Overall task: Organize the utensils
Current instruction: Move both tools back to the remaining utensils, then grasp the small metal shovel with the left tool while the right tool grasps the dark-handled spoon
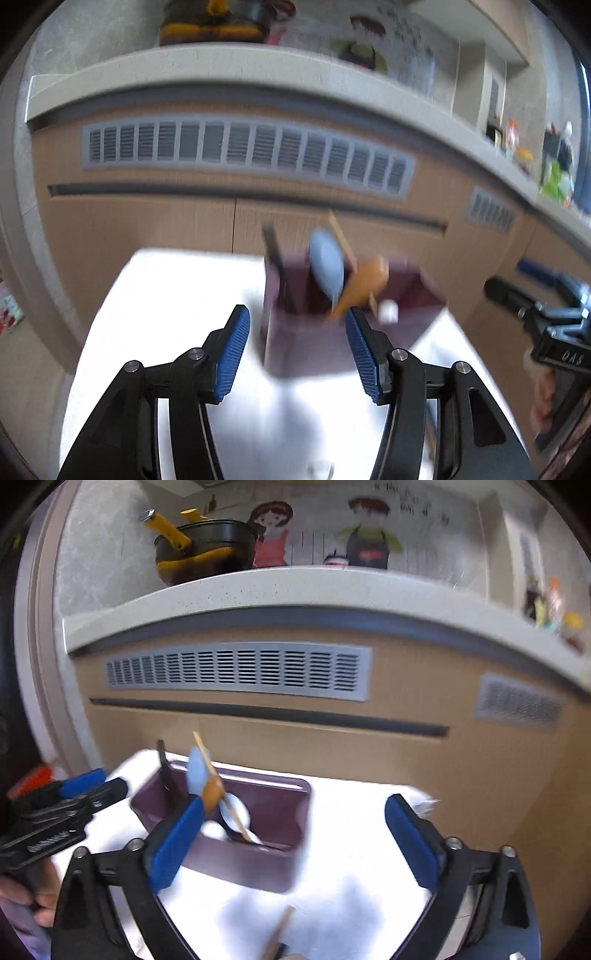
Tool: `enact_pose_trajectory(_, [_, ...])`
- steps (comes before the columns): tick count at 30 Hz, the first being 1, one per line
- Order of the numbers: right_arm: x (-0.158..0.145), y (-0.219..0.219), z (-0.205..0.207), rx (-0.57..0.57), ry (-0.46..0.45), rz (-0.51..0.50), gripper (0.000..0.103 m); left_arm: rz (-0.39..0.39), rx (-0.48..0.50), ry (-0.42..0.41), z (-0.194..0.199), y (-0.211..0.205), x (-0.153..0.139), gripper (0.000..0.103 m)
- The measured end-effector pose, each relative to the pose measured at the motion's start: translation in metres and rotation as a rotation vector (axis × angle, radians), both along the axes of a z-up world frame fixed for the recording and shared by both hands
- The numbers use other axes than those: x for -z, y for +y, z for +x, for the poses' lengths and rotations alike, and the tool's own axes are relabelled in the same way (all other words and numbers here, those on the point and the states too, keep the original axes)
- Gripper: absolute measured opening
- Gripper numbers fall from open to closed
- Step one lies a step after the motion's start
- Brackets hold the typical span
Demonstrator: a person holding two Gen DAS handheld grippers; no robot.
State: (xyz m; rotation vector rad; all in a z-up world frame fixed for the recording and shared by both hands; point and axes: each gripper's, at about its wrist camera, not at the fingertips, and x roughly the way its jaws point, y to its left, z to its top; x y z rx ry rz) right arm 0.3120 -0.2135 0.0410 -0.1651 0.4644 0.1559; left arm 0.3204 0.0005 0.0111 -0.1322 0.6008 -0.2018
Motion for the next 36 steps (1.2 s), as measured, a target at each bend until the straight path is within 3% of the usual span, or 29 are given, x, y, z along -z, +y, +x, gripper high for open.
enact_pose_trajectory(4, [0.016,-0.001,-0.020,0.032,0.047,-0.066,0.102,0.044,0.016,0.107,-0.027,0.000,0.025,0.059])
enact_pose_trajectory(13, [0.084,-0.015,-0.042,-0.013,0.303,0.008,0.099,0.114,0.048,0.279,-0.082,0.002,0.070,0.063])
enact_pose_trajectory(15, [0.097,-0.008,-0.047,-0.019,0.337,-0.010,0.080,0.133,0.040,0.306,-0.088,0.003,0.077,0.063])
enact_pose_trajectory(19, [0.116,0.002,-0.046,-0.022,0.407,-0.032,0.054,0.114,0.041,0.333,-0.095,0.011,0.083,0.063])
enact_pose_trajectory(21, [0.125,0.003,-0.041,-0.023,0.457,-0.016,0.029,0.103,0.044,0.335,-0.094,0.013,0.082,0.063])
enact_pose_trajectory(23, [0.130,0.003,-0.037,-0.028,0.493,0.004,0.026,0.084,0.053,0.344,-0.093,0.015,0.082,0.063])
enact_pose_trajectory(27, [0.126,0.004,-0.039,-0.041,0.495,0.004,0.011,0.064,0.073,0.365,-0.090,0.015,0.084,0.063])
enact_pose_trajectory(36, [0.105,-0.001,-0.064,-0.109,0.466,0.066,0.010,0.067,0.145,0.383,-0.090,-0.006,0.084,0.063])
